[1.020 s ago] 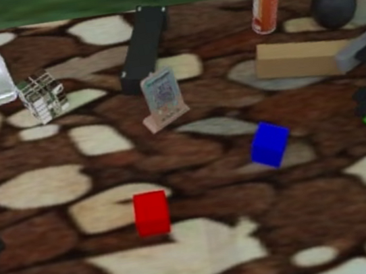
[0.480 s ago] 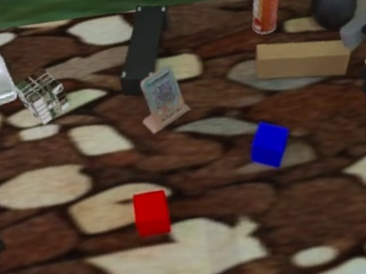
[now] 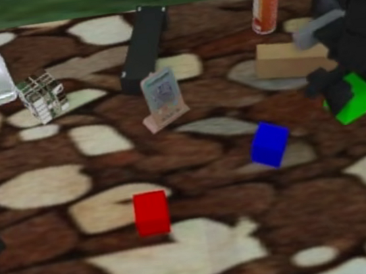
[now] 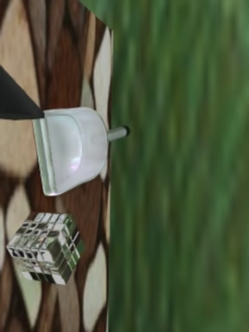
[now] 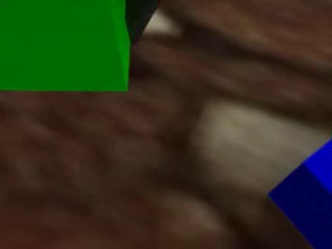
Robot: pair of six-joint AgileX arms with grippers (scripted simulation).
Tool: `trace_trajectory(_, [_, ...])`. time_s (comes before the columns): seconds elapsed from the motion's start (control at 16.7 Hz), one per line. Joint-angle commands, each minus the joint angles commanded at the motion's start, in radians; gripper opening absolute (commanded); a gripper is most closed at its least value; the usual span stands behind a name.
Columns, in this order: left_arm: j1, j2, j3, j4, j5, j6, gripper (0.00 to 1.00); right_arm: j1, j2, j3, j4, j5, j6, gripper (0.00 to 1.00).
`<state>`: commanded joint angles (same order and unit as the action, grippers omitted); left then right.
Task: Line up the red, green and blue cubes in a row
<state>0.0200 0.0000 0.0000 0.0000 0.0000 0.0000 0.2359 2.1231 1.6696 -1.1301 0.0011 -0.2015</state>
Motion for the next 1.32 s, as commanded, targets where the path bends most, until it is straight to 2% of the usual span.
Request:
trace_trajectory(0.48, [0.000,0.000,0.000,0.000,0.000,0.000,1.00,0.367,0.047,0.097,-0.070,-0.001,0.698,0.00])
trace_trajectory(0.66, [0.000,0.000,0.000,0.000,0.000,0.000,1.00,0.483,0.045,0.121,-0.082,0.001,0.898,0.00])
trace_trajectory(0.9, [0.000,0.000,0.000,0.000,0.000,0.000,1.00,0.563,0.034,0.135,-0.084,0.005,1.017,0.00])
trace_trajectory(1.32, [0.000,0.000,0.000,0.000,0.000,0.000,1.00,0.562,0.039,0.118,-0.065,0.003,1.021,0.00])
